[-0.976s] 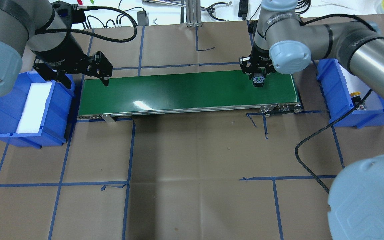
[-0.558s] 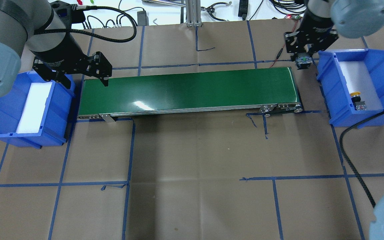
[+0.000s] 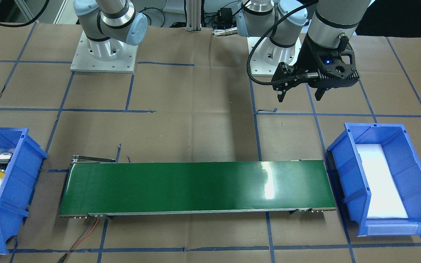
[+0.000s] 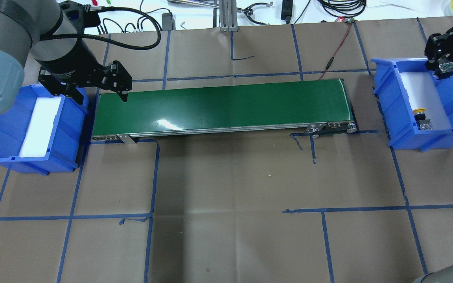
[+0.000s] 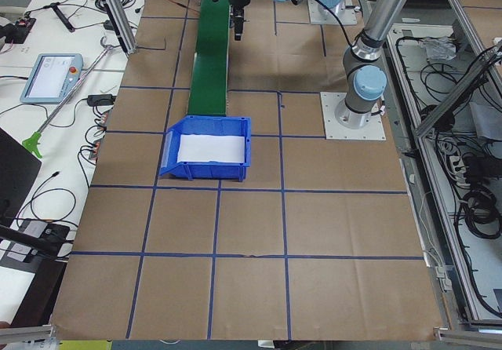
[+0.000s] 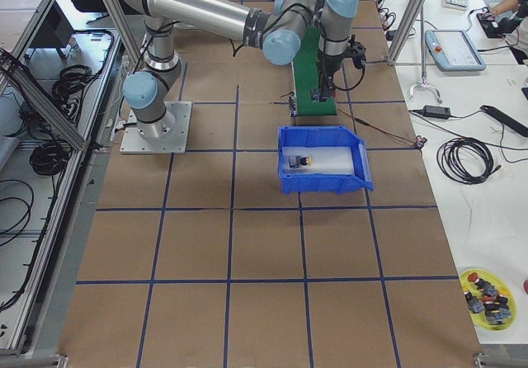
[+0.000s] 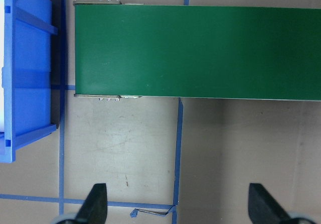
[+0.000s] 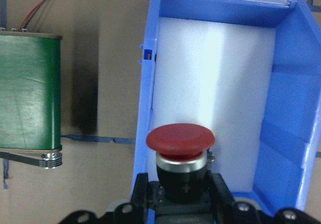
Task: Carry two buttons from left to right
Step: 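Carry the red button with the right gripper into the blue bin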
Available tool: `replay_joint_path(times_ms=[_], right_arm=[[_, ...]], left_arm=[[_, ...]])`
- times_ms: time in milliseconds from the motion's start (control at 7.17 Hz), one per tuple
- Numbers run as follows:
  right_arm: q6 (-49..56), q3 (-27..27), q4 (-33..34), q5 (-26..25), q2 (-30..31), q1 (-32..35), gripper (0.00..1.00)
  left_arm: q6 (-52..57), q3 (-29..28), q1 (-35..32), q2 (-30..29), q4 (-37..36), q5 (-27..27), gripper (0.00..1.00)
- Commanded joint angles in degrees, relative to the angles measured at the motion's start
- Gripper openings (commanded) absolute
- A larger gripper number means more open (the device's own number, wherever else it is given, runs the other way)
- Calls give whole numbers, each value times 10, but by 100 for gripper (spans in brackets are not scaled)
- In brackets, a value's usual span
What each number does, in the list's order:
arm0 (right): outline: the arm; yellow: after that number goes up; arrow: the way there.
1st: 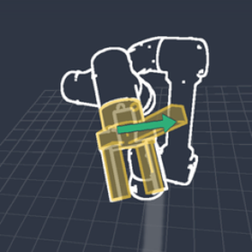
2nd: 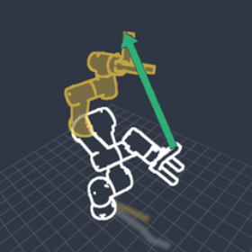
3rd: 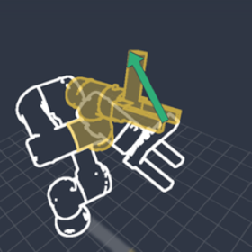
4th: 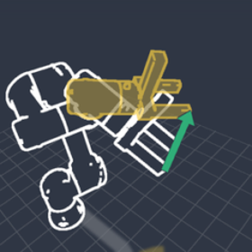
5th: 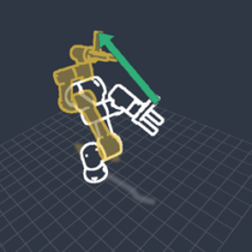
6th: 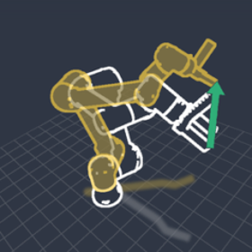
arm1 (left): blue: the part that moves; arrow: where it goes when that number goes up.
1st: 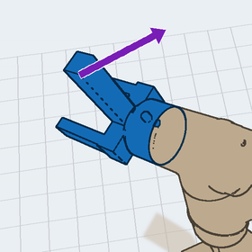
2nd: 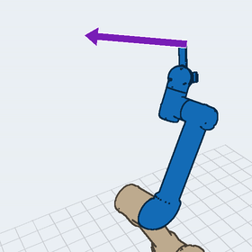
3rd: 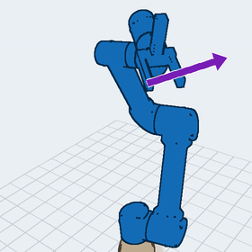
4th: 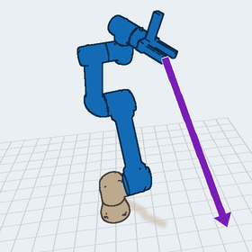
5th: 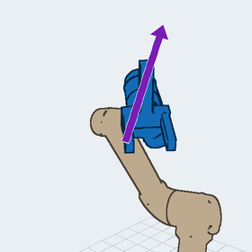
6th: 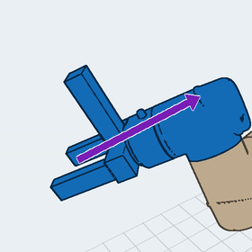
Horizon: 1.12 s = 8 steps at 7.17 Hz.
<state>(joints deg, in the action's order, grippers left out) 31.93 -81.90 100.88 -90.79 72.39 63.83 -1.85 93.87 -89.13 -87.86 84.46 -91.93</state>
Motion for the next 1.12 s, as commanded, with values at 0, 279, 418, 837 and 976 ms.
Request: replay_joint_path(times_ms=[0,279,418,837,976], right_arm=[[68,2,81,8,-57,-27,3],[72,-5,92,5,-76,-27,3],[68,-11,93,3,-90,-27,3],[63,-13,167,-2,-141,-26,3],[59,-12,167,-3,-148,-23,3]], left_arm=[[0,0,0,0,0,0,100],[0,0,0,0,0,0,100],[0,0,0,0,0,0,100],[0,0,0,-1,0,1,100],[0,0,0,-1,0,1,100]])
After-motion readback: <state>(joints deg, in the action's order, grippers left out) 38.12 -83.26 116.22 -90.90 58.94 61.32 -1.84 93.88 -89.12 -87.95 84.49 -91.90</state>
